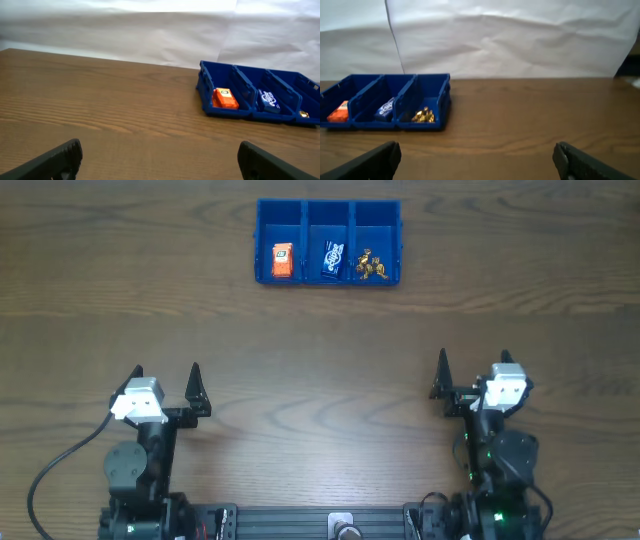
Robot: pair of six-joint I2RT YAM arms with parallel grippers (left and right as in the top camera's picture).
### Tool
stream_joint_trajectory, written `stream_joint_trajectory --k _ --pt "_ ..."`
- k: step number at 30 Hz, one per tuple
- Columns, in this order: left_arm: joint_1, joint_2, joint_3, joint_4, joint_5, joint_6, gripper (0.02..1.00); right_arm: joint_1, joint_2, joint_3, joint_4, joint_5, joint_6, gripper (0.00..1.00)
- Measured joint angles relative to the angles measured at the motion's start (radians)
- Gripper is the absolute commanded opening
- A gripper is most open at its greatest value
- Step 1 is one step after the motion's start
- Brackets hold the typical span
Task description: Sort Candies Into Trays
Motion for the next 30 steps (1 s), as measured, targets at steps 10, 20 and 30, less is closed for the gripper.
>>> stream_joint_trajectory --k 10,20,30 --pt "0.000 0.000 0.000 0.000 0.000 0.000 0.996 0.000 -0.182 -0.074 -0.043 -0.011 -0.014 0.998" --pt "0.000 0.000 0.000 0.000 0.000 0.000 0.996 0.000 -0.183 -0.082 -0.119 -0.018 -0.014 0.998" --pt "0.000 0.000 0.000 0.000 0.000 0.000 0.998 0.000 -0.183 -0.082 -0.119 -0.019 -0.014 0.998"
